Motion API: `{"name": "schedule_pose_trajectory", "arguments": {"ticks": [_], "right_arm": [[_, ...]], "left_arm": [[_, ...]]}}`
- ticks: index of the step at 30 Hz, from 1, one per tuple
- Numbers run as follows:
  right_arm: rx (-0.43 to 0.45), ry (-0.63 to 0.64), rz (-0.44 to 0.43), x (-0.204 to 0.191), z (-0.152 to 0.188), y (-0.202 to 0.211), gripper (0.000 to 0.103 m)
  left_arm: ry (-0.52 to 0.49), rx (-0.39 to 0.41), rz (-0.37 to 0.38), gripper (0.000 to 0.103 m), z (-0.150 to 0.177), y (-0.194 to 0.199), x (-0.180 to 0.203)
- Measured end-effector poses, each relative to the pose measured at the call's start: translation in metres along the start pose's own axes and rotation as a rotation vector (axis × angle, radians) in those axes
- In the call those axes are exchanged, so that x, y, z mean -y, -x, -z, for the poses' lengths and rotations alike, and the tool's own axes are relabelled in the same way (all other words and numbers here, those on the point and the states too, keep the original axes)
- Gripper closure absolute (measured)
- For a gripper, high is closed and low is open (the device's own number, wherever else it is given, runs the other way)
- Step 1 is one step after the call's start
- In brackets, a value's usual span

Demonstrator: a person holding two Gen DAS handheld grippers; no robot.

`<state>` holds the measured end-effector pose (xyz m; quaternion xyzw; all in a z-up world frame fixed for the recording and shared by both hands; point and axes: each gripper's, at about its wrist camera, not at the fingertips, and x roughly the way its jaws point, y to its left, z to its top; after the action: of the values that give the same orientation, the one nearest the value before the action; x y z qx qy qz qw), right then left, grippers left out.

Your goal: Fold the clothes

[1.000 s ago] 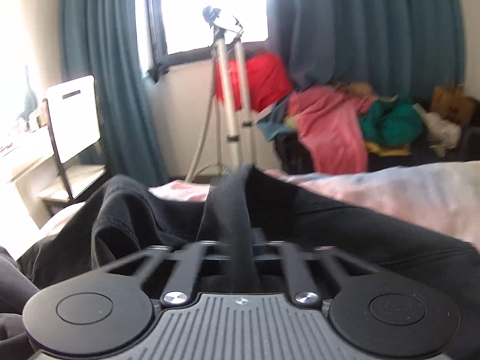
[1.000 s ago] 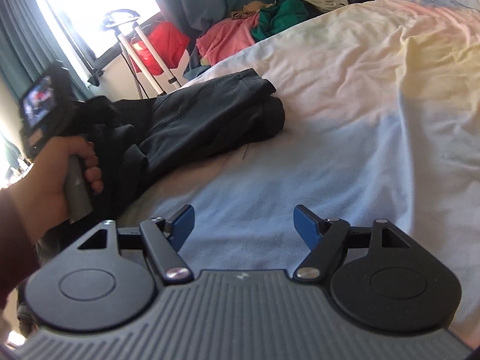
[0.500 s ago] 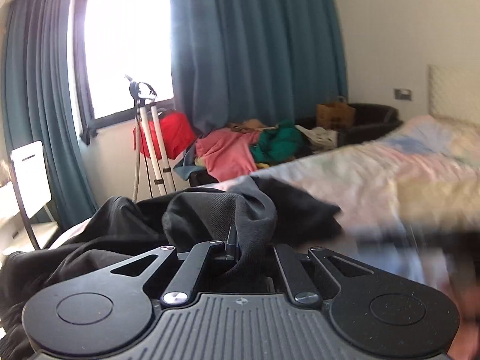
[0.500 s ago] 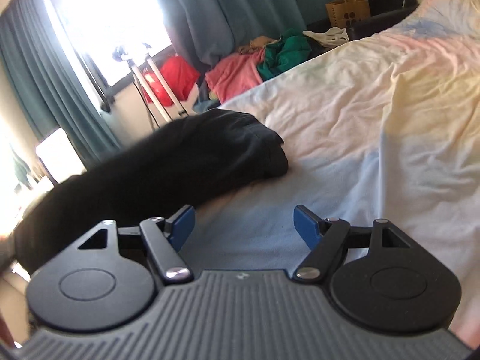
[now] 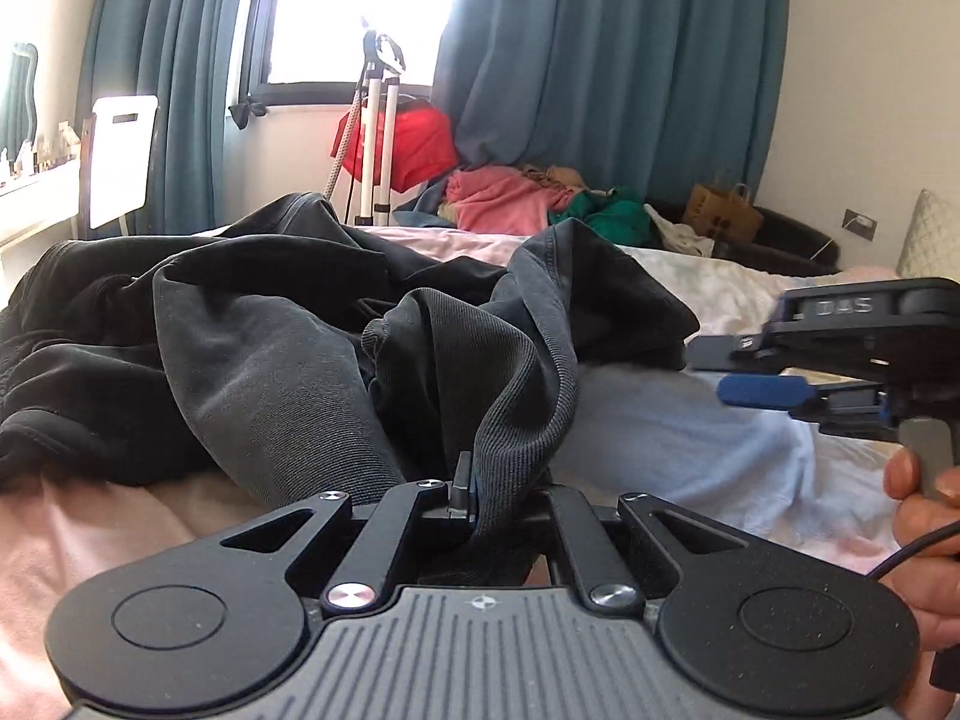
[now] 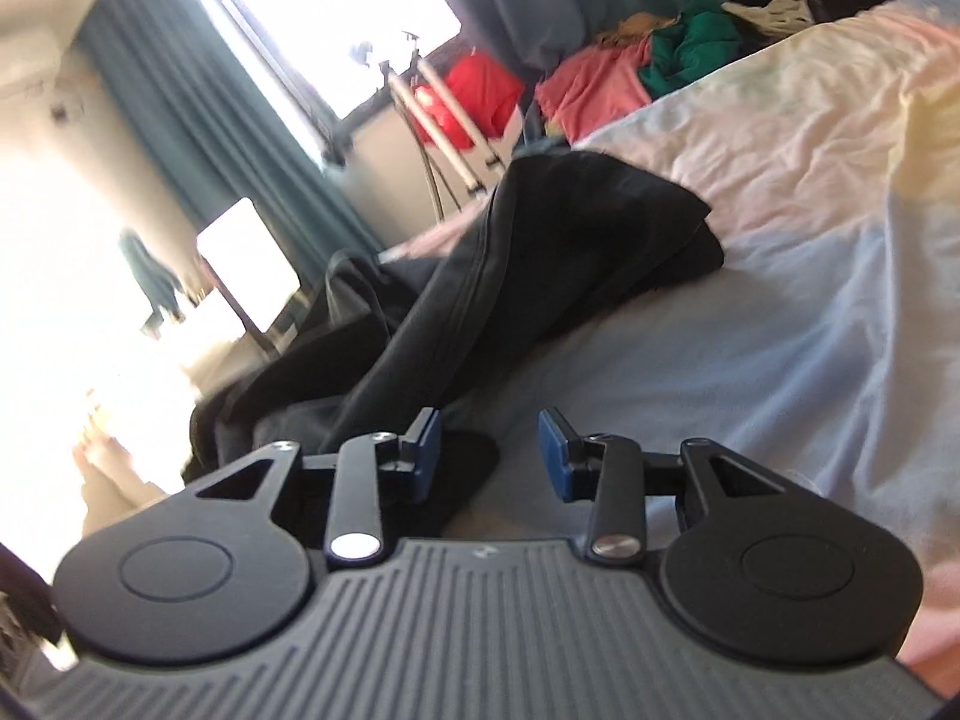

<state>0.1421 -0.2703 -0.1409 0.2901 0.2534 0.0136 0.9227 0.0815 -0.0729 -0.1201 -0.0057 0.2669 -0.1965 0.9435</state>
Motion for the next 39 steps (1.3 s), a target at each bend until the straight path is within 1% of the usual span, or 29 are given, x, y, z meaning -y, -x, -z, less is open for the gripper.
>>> {"name": "schedule_pose_trajectory", "arguments": {"ticks": [2, 4, 5, 8, 9, 11, 12, 14, 17, 19, 20, 23, 26, 30, 32, 33, 34, 36, 38, 39], "right_arm": [[-0.028, 0.018, 0.018, -0.008, -0.009, -0.015, 0.062], [-0.041, 0.053, 0.049, -0.018, -0.023, -0.037, 0.058], [-0.042, 0.077, 0.071, -0.024, -0.031, -0.05, 0.055], [-0.043, 0.151, 0.137, -0.041, -0.055, -0.092, 0.042], [-0.053, 0.188, 0.165, -0.047, -0.063, -0.11, 0.041], [-0.073, 0.262, 0.221, -0.058, -0.08, -0.148, 0.043], [-0.067, 0.302, 0.259, -0.064, -0.087, -0.164, 0.043], [-0.055, 0.341, 0.322, -0.071, -0.1, -0.193, 0.043], [-0.092, 0.414, 0.405, -0.068, -0.104, -0.23, 0.043], [-0.114, 0.462, 0.46, -0.066, -0.106, -0.253, 0.065], [-0.096, 0.474, 0.484, -0.065, -0.105, -0.253, 0.083], [-0.001, 0.422, 0.475, -0.058, -0.111, -0.23, 0.087], [0.118, 0.362, 0.469, -0.048, -0.119, -0.182, 0.087], [0.285, 0.181, 0.494, -0.015, -0.119, -0.096, 0.087], [0.322, 0.052, 0.512, 0.013, -0.11, -0.056, 0.087], [0.313, -0.014, 0.526, 0.029, -0.104, -0.04, 0.087], [0.286, -0.074, 0.531, 0.045, -0.096, -0.026, 0.086], [0.211, -0.191, 0.53, 0.077, -0.081, -0.005, 0.086], [0.115, -0.331, 0.491, 0.108, -0.063, 0.01, 0.085], [0.071, -0.414, 0.437, 0.123, -0.056, 0.014, 0.084]], "left_arm": [[0.04, 0.001, 0.027, 0.098, -0.004, -0.008, -0.004], [0.065, 0.004, 0.049, 0.098, -0.005, -0.013, -0.008], [0.074, 0.006, 0.058, 0.098, -0.005, -0.014, -0.01], [0.106, 0.004, 0.093, 0.098, -0.005, -0.021, -0.018], [0.112, 0.0, 0.106, 0.098, -0.005, -0.024, -0.021], [0.114, -0.003, 0.129, 0.098, -0.003, -0.029, -0.023], [0.116, -0.006, 0.14, 0.098, -0.002, -0.031, -0.024], [0.131, -0.012, 0.162, 0.098, 0.0, -0.036, -0.028], [0.142, -0.022, 0.187, 0.098, 0.004, -0.047, -0.033], [0.15, -0.025, 0.204, 0.098, 0.005, -0.054, -0.037], [0.155, -0.021, 0.213, 0.098, 0.005, -0.055, -0.039], [0.178, 0.0, 0.242, 0.099, 0.004, -0.055, -0.043], [0.193, 0.032, 0.268, 0.099, 0.003, -0.05, -0.046], [0.171, 0.08, 0.285, 0.099, 0.001, -0.037, -0.041], [0.149, 0.096, 0.281, 0.099, 0.001, -0.03, -0.036], [0.138, 0.103, 0.279, 0.098, 0.001, -0.027, -0.034], [0.126, 0.107, 0.275, 0.098, 0.001, -0.024, -0.031], [0.102, 0.106, 0.259, 0.098, 0.003, -0.02, -0.024], [0.084, 0.093, 0.23, 0.098, 0.005, -0.019, -0.018], [0.077, 0.083, 0.214, 0.098, 0.005, -0.02, -0.014]]}}
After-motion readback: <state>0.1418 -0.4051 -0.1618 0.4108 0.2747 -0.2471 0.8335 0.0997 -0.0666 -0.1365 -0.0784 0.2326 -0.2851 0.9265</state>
